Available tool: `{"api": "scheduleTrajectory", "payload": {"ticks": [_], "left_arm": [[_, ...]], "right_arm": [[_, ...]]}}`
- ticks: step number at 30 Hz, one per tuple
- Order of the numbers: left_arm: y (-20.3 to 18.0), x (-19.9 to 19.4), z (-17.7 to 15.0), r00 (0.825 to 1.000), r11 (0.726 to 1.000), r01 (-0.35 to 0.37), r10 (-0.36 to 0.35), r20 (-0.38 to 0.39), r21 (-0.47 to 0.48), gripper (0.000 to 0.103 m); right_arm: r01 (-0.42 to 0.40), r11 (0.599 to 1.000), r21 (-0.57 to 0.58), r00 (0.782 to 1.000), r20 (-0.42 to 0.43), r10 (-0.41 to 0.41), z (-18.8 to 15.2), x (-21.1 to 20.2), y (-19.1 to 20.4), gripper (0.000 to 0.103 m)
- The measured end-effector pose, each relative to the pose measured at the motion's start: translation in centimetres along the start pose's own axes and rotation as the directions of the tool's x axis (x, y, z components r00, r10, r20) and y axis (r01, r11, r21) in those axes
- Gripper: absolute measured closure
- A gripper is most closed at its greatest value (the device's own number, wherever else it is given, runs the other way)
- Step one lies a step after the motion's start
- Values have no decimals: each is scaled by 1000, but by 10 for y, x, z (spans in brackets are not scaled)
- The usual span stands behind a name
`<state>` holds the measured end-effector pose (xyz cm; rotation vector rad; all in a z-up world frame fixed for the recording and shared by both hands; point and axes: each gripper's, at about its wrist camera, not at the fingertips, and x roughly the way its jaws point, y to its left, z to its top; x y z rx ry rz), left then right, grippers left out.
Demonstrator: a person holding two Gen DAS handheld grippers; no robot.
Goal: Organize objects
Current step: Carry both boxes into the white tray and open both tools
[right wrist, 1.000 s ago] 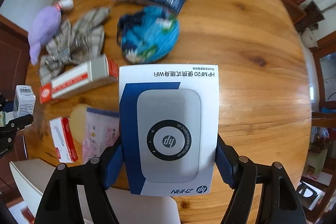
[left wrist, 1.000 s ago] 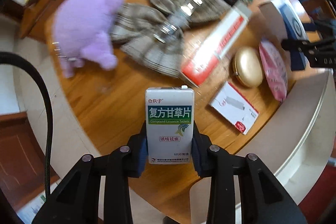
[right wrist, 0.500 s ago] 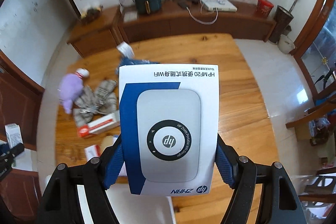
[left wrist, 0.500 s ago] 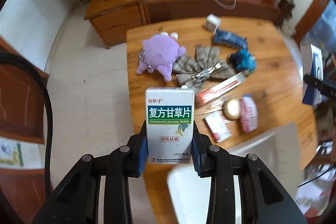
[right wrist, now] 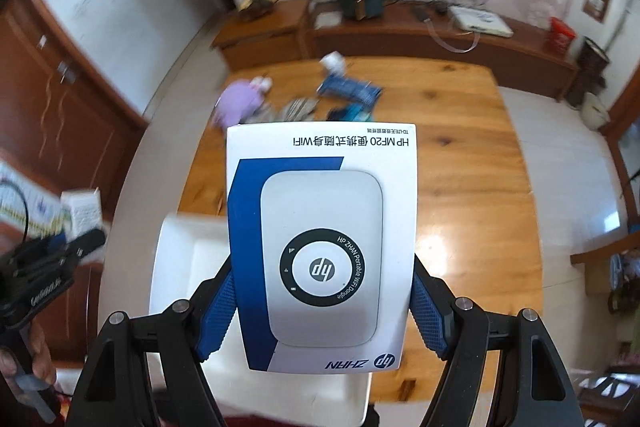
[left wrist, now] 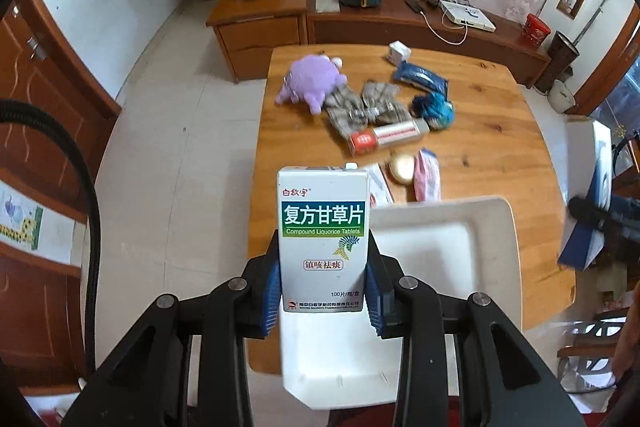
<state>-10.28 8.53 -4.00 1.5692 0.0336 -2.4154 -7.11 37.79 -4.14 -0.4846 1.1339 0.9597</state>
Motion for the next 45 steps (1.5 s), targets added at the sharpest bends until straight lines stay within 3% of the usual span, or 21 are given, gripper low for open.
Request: {"api": "scheduleTrajectory", "payload": {"ticks": [9, 19, 26, 28, 30, 32, 33, 45], "left_arm": [[-38, 3, -48, 997, 997, -82, 82, 7, -5, 65], [-60, 35, -75, 995, 998, -37, 32, -96, -56, 65], [-64, 47, -85, 990, 994, -59, 46, -134, -95, 63], [-63, 49, -87, 989, 993, -55, 40, -143, -107, 53], [-64, 47, -89, 990, 992, -52, 36, -139, -115, 27], [-64, 44, -90, 990, 992, -53, 38, -133, -114, 18], [-65, 43, -91, 987, 977, -97, 70, -146, -189, 18], [-54, 27, -86, 982, 964, -159, 131, -139, -215, 13]], "right_arm": [[-12, 997, -75, 995, -95, 4, -44, 26, 20, 26], [-19, 998, -57, 984, -176, 8, -74, 46, 14, 26], [-42, 998, -51, 969, -245, 28, -88, 63, 12, 25], [-45, 998, -44, 965, -259, 32, -92, 65, 12, 25], [-49, 998, -39, 964, -263, 37, -93, 63, 11, 25], [-46, 998, -35, 965, -258, 35, -94, 60, 11, 25], [-46, 998, -31, 967, -254, 36, -94, 58, 11, 25], [-70, 997, -29, 979, -192, 63, -83, 38, 15, 25]]}}
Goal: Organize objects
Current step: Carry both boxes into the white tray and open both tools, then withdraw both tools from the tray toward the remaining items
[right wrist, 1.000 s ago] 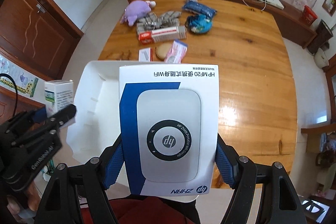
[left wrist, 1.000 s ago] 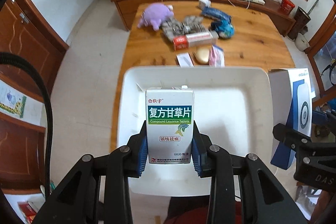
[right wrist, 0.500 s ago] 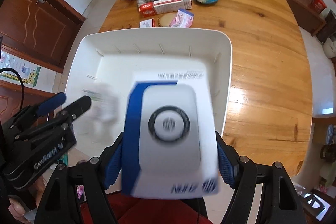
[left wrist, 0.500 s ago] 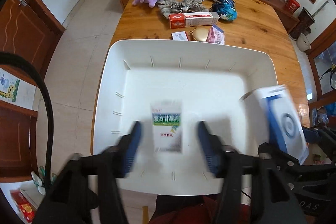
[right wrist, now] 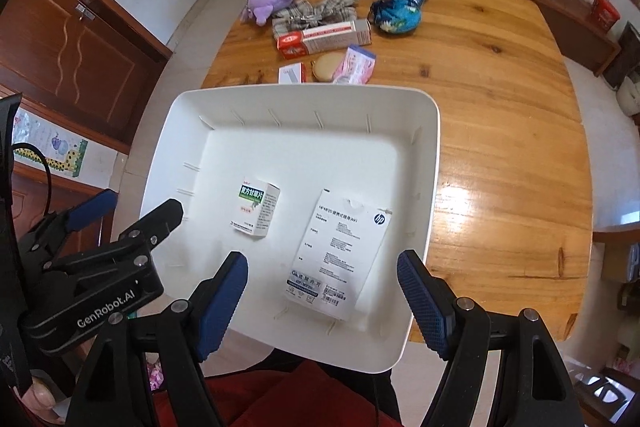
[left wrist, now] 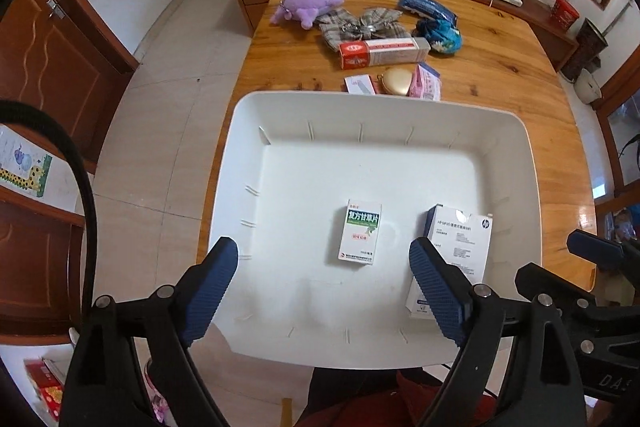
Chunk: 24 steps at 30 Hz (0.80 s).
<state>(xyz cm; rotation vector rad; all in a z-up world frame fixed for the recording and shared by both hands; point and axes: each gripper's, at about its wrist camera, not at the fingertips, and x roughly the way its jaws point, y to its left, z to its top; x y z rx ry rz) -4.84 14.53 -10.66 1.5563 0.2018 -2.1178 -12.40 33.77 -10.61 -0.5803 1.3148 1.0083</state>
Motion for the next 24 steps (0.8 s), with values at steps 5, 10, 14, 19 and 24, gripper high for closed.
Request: {"api": "scheduleTrajectory", "payload": {"ticks": [5, 10, 14, 19, 24], "left_arm": [[4, -8, 5, 1000, 999, -6, 6, 10, -34, 13], [7, -14, 11, 997, 965, -83, 79, -25, -248, 13], [6, -21, 15, 997, 965, -80, 79, -12, -251, 13], [8, -31, 21, 997, 962, -72, 78, 14, -264, 13], [9, -38, 26, 996, 960, -69, 82, 38, -270, 13]], "right_arm": [[-3, 1000, -4, 1000, 16, 4, 5, -5, 2, 25], [-2, 1000, -3, 999, 44, 3, 9, -14, 3, 25], [13, 1000, -13, 997, 74, -12, 12, -22, 5, 25], [30, 999, -25, 994, 107, -28, 15, -32, 9, 25], [35, 999, -25, 991, 133, -32, 19, -39, 11, 25]]}}
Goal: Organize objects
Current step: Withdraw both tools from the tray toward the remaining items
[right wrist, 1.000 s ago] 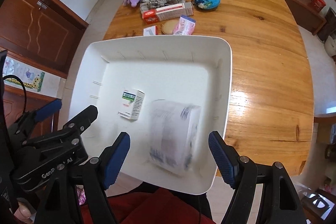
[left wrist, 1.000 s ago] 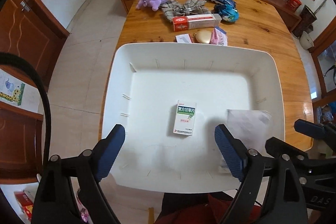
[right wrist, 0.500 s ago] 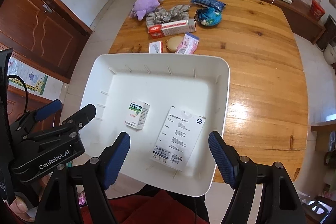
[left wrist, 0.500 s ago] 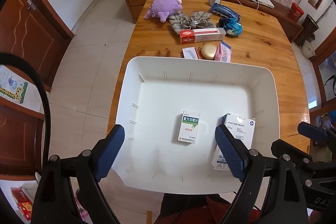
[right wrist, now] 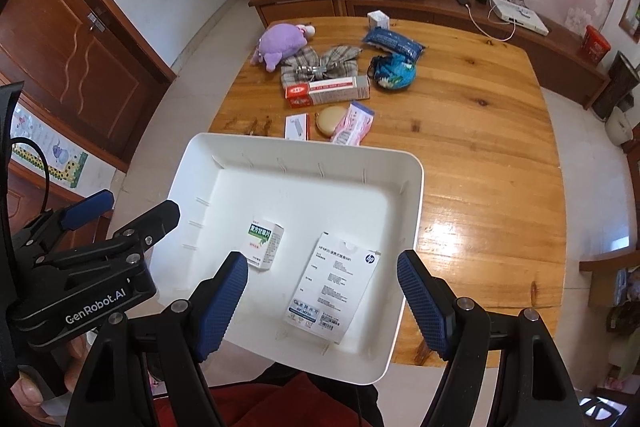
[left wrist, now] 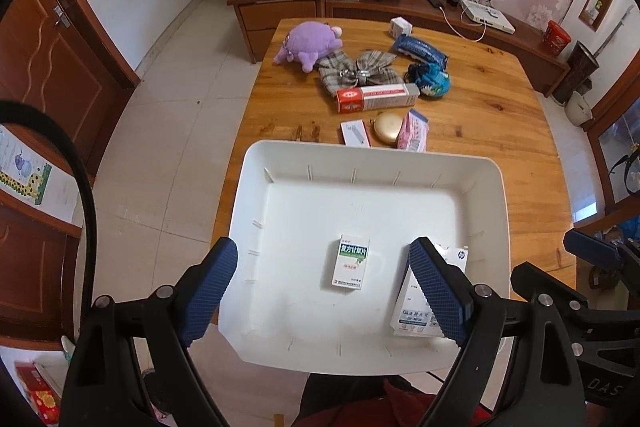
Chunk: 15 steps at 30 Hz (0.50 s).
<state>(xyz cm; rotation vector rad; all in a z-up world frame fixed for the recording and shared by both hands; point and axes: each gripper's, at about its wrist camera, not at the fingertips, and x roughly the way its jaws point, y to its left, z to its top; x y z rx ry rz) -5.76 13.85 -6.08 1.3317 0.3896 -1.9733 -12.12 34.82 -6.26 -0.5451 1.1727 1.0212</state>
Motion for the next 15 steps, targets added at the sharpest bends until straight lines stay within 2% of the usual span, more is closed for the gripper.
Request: {"api": "scheduleTrajectory", "payload": {"ticks": [15], "left_arm": [[0, -17, 18, 998, 1000, 3, -2, 55, -23, 13]], "right_arm": [[22, 999, 24, 998, 55, -23, 14, -18, 0, 25]]}}
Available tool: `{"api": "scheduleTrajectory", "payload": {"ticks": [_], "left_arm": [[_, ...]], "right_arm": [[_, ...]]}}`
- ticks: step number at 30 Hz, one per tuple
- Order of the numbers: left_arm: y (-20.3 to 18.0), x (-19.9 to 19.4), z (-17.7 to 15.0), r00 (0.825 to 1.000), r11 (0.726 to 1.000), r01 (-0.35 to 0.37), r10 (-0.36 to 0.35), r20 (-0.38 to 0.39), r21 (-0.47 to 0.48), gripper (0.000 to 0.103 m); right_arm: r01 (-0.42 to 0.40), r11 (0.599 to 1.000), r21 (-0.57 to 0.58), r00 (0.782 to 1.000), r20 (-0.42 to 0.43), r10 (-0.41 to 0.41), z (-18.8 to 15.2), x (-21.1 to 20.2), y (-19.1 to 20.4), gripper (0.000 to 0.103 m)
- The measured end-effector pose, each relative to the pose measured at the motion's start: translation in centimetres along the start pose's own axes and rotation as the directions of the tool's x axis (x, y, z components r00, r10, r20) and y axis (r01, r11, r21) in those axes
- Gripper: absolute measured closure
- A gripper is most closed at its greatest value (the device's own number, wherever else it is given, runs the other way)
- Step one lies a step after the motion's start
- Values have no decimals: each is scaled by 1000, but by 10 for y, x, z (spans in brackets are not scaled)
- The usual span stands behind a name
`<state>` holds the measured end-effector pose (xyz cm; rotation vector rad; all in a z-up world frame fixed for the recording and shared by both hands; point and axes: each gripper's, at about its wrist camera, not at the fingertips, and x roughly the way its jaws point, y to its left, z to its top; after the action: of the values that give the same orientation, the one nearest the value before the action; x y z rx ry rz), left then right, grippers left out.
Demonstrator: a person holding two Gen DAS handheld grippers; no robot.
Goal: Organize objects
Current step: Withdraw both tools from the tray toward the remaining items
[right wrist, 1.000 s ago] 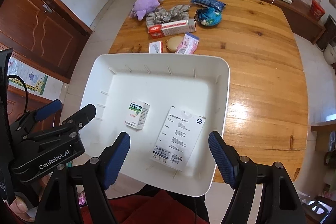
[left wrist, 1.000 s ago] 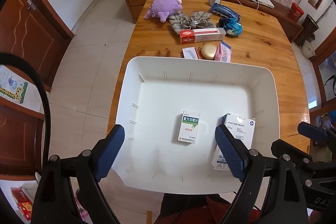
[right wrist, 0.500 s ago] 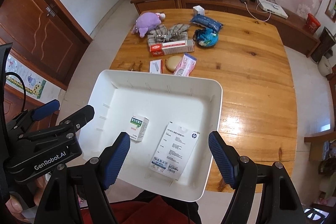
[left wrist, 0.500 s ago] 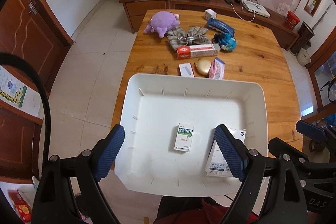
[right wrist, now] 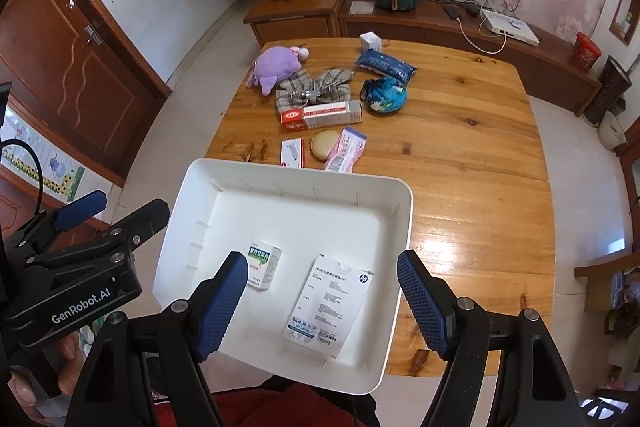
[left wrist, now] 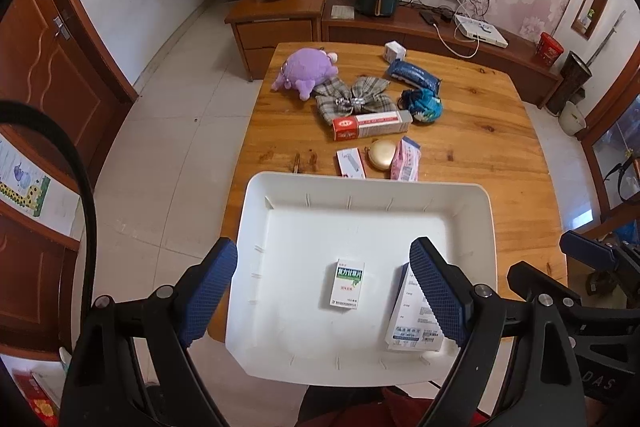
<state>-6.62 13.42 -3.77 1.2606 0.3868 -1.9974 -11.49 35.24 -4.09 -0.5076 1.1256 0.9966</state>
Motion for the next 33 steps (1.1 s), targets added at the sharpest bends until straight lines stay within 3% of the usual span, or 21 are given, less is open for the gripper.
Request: {"api": "scheduleTrajectory", "payload": {"ticks": [12, 33], "left_arm": [[-1, -11, 18, 999, 1000, -2, 1, 48, 9, 13], [7, 1, 45, 999, 1000, 16, -17, 37, 22, 13]], "right_arm": [[13, 1000, 23, 999, 38, -14, 14, -8, -1, 25], [42, 997, 64, 998, 38, -45, 44, 8, 4, 25]]}}
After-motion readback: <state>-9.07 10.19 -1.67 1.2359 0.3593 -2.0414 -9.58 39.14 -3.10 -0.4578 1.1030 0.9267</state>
